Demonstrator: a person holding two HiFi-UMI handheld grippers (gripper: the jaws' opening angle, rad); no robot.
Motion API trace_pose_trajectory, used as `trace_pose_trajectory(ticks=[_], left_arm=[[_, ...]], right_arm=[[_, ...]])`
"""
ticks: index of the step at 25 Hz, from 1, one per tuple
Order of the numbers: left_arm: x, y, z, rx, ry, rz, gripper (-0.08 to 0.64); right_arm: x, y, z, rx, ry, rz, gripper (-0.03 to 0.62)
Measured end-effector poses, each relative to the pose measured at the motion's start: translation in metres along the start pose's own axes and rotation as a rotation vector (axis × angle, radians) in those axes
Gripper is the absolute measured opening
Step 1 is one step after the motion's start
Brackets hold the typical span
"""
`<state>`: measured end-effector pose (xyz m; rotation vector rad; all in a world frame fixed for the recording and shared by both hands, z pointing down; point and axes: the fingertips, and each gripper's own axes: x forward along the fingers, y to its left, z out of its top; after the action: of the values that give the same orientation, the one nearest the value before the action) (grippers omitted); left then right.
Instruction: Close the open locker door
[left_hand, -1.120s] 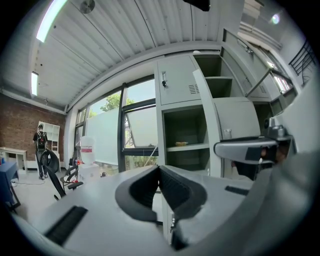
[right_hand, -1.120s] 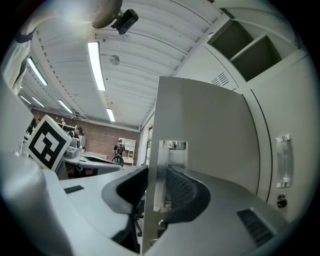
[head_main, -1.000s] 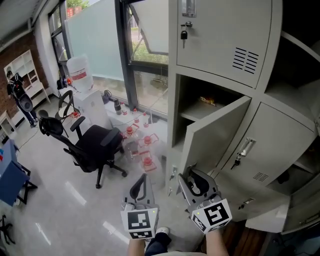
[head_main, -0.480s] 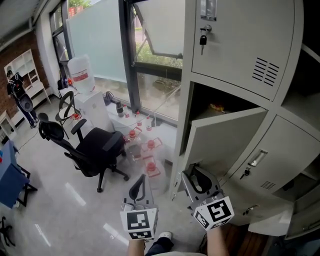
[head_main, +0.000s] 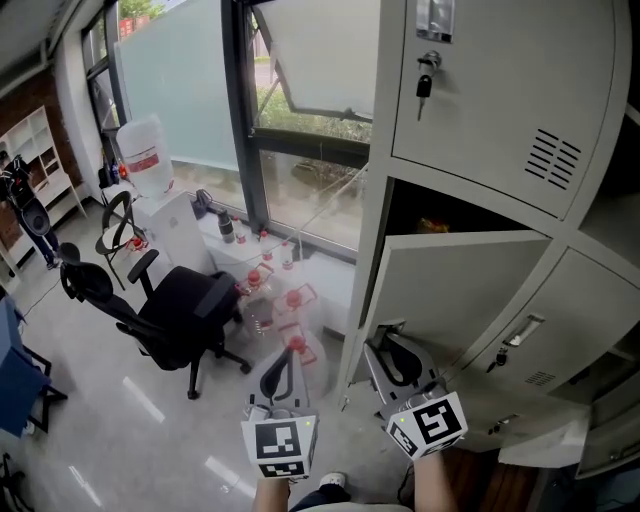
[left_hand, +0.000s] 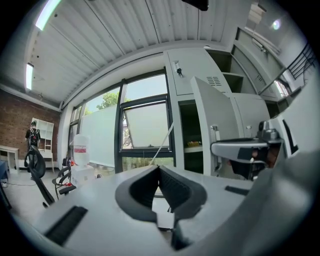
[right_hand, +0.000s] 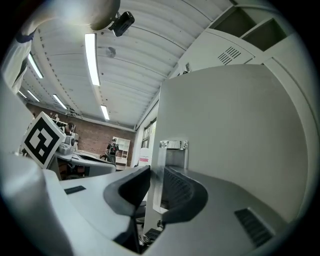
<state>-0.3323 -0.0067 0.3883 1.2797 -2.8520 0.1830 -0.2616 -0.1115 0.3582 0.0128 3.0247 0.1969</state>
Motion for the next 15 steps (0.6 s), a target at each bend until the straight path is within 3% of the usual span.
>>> trace_pose_trajectory(ticks=[7, 15], left_arm=[[0.026, 0.004, 0.004, 0.006, -0.015, -0.041, 0.003], [0.047, 0.005, 0.002, -0.003, -0.004, -0.045, 0.003]], right_arm=[[0.023, -0.016, -0.004, 0.005, 0.014, -0.071, 0.072], [0.044, -0.044, -0.015, 0.015, 0.089, -0.225, 0.065]])
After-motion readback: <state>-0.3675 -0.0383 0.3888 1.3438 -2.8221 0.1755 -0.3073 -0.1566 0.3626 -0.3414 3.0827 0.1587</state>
